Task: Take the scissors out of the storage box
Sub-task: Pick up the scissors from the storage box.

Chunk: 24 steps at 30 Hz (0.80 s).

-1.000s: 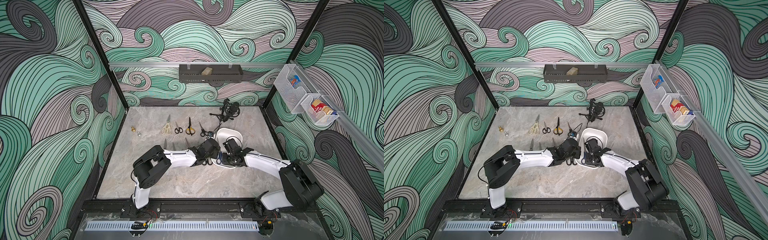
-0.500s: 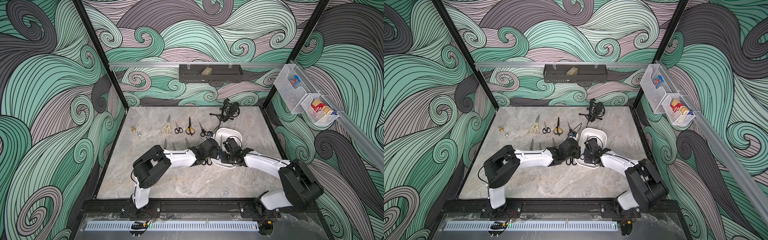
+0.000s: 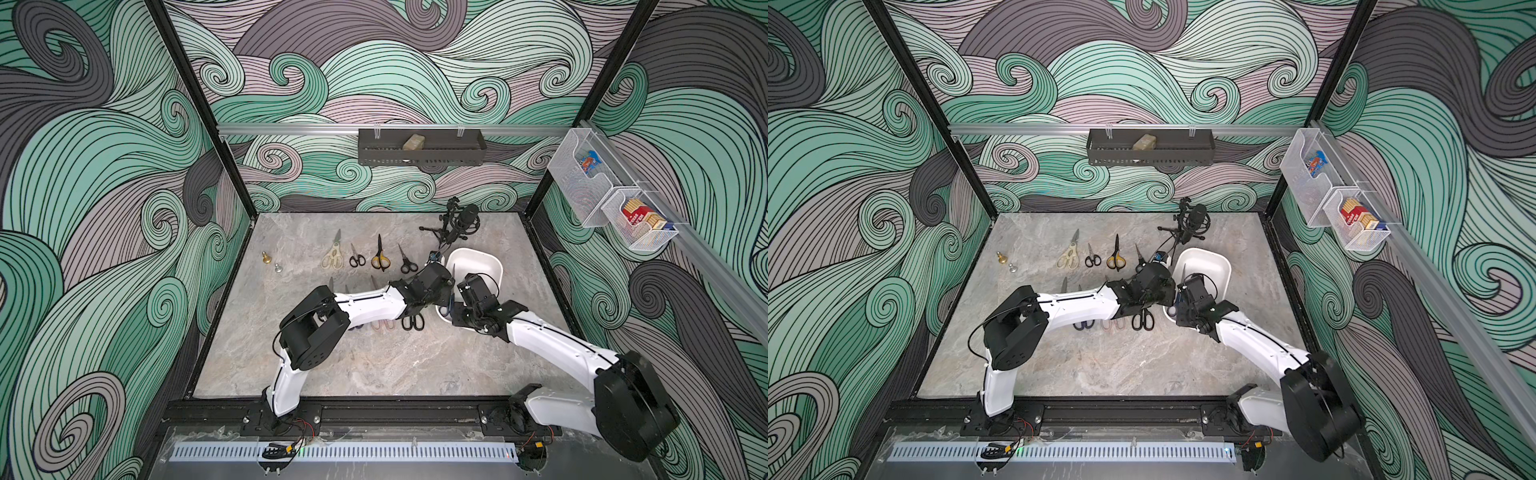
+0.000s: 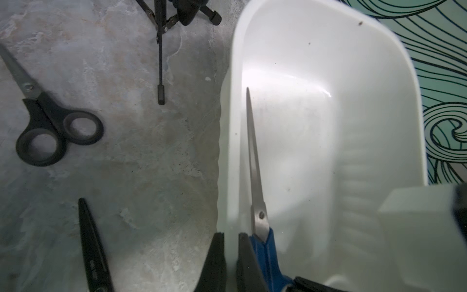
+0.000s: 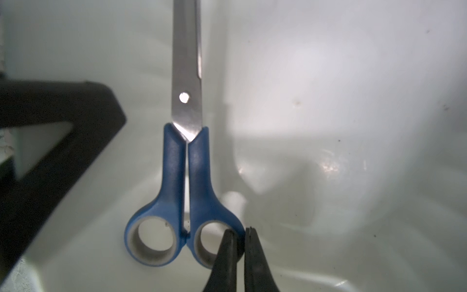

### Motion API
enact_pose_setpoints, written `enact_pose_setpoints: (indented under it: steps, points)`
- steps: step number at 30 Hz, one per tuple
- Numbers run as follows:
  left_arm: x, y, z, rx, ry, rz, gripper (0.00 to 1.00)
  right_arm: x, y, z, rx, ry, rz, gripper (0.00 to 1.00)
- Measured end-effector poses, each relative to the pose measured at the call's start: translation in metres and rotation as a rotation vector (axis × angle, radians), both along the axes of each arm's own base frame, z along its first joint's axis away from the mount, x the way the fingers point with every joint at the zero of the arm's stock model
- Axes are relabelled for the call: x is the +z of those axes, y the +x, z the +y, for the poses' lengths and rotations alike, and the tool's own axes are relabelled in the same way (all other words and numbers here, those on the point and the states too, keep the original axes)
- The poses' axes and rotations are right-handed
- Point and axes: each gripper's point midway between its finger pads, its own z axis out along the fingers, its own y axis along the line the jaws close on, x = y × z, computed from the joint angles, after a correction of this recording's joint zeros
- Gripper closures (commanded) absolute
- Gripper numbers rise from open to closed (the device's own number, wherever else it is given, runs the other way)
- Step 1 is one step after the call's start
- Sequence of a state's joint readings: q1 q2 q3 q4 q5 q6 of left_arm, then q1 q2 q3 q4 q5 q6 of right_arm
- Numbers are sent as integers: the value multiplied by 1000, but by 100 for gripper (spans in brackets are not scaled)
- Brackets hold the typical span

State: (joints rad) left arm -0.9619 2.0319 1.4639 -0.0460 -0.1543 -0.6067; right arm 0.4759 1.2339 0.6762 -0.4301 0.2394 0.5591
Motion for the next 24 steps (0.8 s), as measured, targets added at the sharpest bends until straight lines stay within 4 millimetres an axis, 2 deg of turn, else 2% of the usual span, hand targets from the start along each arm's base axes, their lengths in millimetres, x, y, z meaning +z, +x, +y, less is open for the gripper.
enact_pose_setpoints:
  steps: [3,13,19,24]
  points:
    - [-3,1,-4,-3,4,36,99,12,5,-8,-27,2,-23,100]
    - [-19,-7,7,2,47,114,93,29,21,-44,-124,-23,-54,100]
    - [-23,-9,6,2,46,138,93,68,33,-44,-127,6,-144,100]
    - [-36,-5,-6,23,16,188,92,97,38,-42,-127,36,-212,100]
